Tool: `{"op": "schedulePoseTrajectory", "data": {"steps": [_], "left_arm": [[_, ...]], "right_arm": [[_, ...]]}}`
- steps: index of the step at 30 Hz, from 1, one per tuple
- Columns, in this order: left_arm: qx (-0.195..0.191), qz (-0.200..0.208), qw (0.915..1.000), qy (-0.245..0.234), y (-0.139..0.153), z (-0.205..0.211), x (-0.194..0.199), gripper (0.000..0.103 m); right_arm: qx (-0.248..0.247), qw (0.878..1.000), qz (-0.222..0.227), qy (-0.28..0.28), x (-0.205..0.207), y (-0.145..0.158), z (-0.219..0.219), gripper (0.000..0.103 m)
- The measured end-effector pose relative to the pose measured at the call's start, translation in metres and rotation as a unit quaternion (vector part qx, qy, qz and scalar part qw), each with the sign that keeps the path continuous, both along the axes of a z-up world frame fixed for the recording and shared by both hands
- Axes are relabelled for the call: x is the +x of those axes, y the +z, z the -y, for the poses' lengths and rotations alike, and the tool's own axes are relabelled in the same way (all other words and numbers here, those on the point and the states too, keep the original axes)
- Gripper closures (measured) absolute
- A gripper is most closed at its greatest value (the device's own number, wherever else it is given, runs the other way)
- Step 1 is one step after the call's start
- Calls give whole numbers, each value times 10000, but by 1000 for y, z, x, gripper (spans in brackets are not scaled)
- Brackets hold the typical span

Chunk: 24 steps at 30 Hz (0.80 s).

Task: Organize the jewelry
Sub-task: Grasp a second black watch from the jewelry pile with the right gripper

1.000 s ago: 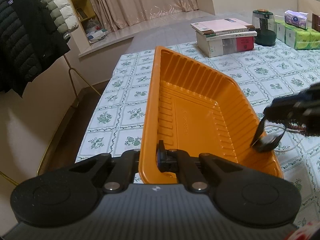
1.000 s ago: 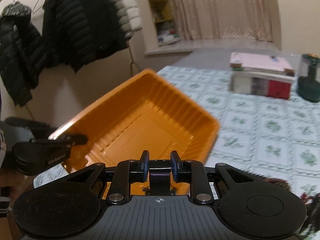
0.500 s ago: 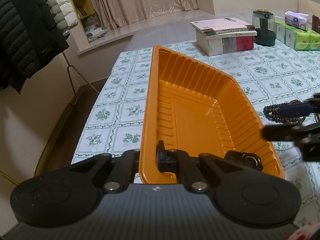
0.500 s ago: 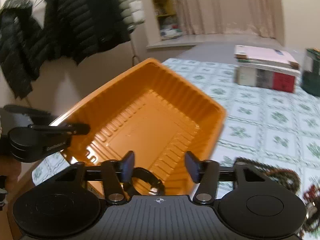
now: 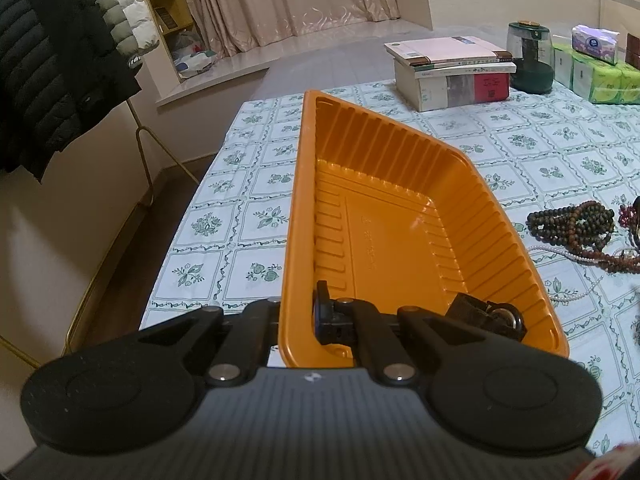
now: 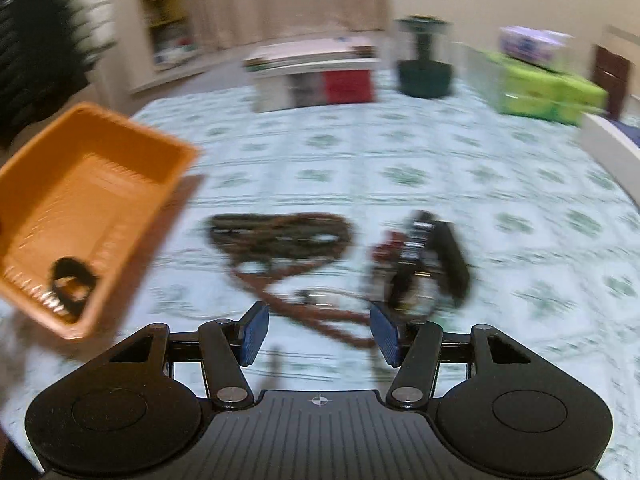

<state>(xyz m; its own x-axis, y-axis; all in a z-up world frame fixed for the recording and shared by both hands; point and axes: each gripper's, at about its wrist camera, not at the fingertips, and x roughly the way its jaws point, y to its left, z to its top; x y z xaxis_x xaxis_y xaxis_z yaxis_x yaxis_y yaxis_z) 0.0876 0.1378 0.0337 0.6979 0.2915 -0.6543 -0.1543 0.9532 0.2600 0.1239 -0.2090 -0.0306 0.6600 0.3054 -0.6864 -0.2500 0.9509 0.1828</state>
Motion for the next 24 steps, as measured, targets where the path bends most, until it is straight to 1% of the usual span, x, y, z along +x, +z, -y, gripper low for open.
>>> {"op": "schedulePoseTrajectory", "data": {"steps": [3, 6, 16, 17, 18, 22, 24], "left_arm": [[17, 0, 10000, 2, 0, 1, 0, 100], [47, -7, 10000, 3, 1, 2, 0, 100], [80, -45, 10000, -5, 1, 3, 0, 100], [79, -46, 10000, -5, 1, 3, 0, 100], [78, -48, 10000, -5, 1, 3, 0, 100], [80, -44, 10000, -5, 1, 3, 0, 100], [78, -43, 10000, -7, 1, 3, 0, 100]], "right_arm": [[-15, 9996, 74, -274, 2, 2, 19, 46], [4, 9991, 168, -393, 4, 5, 29, 46], [-25, 9992, 228, -340, 28, -1, 27, 47], [-22, 9992, 223, -334, 31, -2, 26, 50], [-39, 9992, 215, -325, 34, -3, 24, 54], [-109, 9993, 159, -307, 43, -6, 21, 65], [-137, 9993, 140, -331, 46, -7, 20, 74]]}}
